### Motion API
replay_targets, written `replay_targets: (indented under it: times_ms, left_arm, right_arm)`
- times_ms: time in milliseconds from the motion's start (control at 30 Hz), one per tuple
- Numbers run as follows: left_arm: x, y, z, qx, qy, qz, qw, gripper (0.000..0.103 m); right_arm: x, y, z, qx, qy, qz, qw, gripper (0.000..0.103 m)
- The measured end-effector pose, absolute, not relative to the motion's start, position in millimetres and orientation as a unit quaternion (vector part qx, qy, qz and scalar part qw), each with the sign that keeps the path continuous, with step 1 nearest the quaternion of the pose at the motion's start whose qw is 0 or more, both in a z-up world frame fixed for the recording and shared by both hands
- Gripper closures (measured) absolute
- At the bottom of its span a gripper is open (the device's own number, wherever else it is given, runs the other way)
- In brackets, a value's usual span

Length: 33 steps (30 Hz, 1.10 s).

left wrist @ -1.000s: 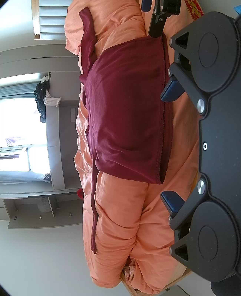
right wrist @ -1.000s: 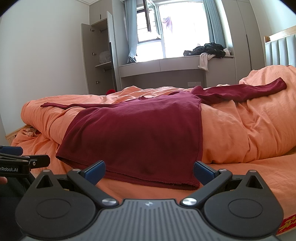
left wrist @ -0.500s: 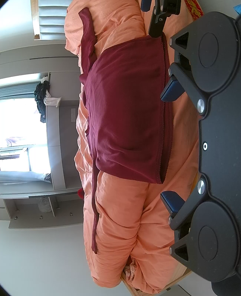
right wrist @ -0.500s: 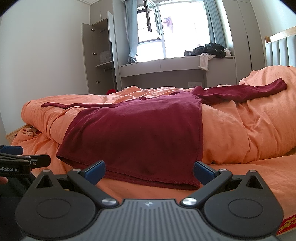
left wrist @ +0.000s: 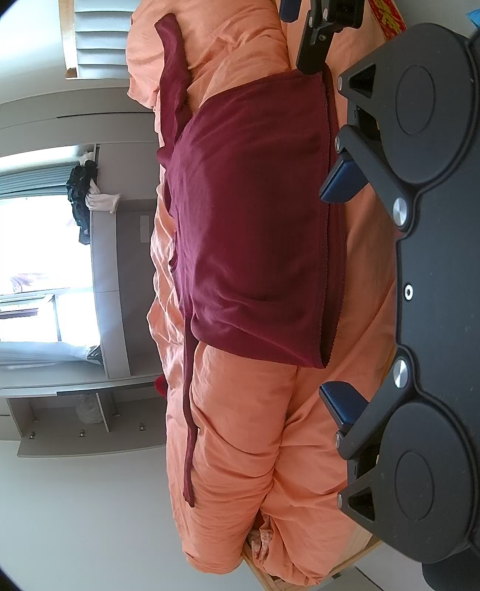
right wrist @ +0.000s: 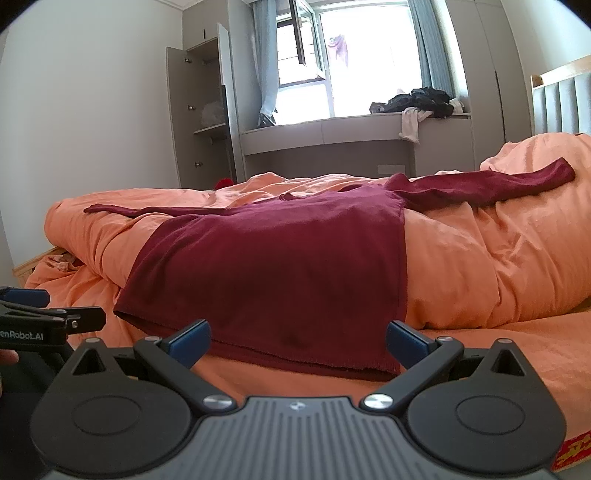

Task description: Fold small clothes

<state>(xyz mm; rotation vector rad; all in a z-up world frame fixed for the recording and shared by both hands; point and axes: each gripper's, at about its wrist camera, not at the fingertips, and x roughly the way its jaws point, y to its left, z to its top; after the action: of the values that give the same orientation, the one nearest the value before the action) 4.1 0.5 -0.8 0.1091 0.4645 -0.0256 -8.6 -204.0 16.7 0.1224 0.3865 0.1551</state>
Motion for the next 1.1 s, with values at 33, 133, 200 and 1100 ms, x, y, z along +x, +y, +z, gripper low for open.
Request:
replay_targets:
  times_ms: [33,133,200,1100]
  left_arm:
    - [4.1,0.6,-0.9,0.054,0.231,-0.013,0.971,0.000]
    - [6.4,0.7,1.4,0.055,0.237,-0.013,0.970,0.000]
    - [8.8,0.0,1.9,0.057,0.240,-0.014,0.969,0.000]
    - [225.1,-28.2,90.3,0.112,0.194,-0.045,0.973,0.000]
  right_arm:
    - [-8.7,-204.5,17.2,0.061,0.191,0.077,0.977,0.000]
    - [-7.3,-207.1,16.6,0.063,0.189,0.077,0.977,0.000]
    - [-5.8,-209.6,16.3,0.065,0.188,0.076,0.977,0.000]
    - [151.2,-348.6,55.3,0.140,0.112,0.005,0.984,0.000]
